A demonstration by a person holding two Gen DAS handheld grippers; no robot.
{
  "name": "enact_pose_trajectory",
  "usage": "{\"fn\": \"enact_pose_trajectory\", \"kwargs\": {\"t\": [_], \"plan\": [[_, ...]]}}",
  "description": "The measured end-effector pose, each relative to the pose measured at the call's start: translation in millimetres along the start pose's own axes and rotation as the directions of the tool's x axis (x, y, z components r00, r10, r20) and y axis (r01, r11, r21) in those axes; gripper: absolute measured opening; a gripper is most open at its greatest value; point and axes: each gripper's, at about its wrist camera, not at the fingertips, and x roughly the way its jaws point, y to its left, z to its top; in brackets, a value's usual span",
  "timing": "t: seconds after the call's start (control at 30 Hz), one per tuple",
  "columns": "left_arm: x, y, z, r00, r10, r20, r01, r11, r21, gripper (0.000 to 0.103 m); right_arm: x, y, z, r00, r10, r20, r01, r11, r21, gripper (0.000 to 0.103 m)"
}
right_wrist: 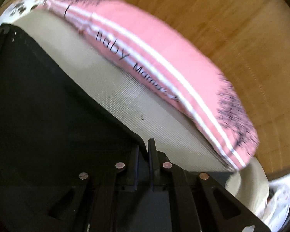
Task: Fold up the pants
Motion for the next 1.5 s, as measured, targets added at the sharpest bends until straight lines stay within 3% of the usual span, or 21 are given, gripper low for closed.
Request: {"fn": "enact_pose_trajectory", "kwargs": {"t": [0.4,0.67,1.03,1.2,1.33,1.47,1.5], "plan": [[-87.5,-29.3,-20.7,0.993,-0.086,0.079,0.075,0.988,0.138,0.008,-125.9,23.7,-75.2,0.993,-0.094,0.066,0.080,0.979,0.189,0.005],[-149.7,-46.3,-64.0,0.992,-0.111,0.053,0.092,0.956,0.279,0.008,-174.9,57.5,-137.1,0.995,-0.093,0.039,0.079,0.960,0.267,0.005],[-173.7,-53.0,-150.3,0.991,-0.064,-0.116,0.103,0.927,0.361,0.008,-166.7,116.7,-223.0,0.998,-0.011,-0.068,0.032,0.949,0.313,0.005],[-154.5,-61.2,-182.9,0.970,0.005,-0.243,0.100,0.903,0.417,0.008,-152.0,128.3,-244.0,0.995,0.025,-0.101,0.011,0.941,0.339,0.005],[-132.5,-64.6,-205.8,0.945,0.110,-0.307,0.052,0.878,0.475,0.009,-140.9,131.5,-251.8,0.992,0.038,-0.118,0.005,0.939,0.344,0.005],[-129.1,-63.8,-203.9,0.934,0.134,-0.330,0.035,0.887,0.460,0.015,-127.1,138.0,-250.2,0.991,0.050,-0.124,-0.002,0.934,0.358,0.009],[-130.0,-64.3,-202.5,0.931,0.144,-0.335,0.026,0.891,0.453,0.021,-125.2,139.5,-250.1,0.990,0.060,-0.125,-0.010,0.929,0.370,0.011]]}}
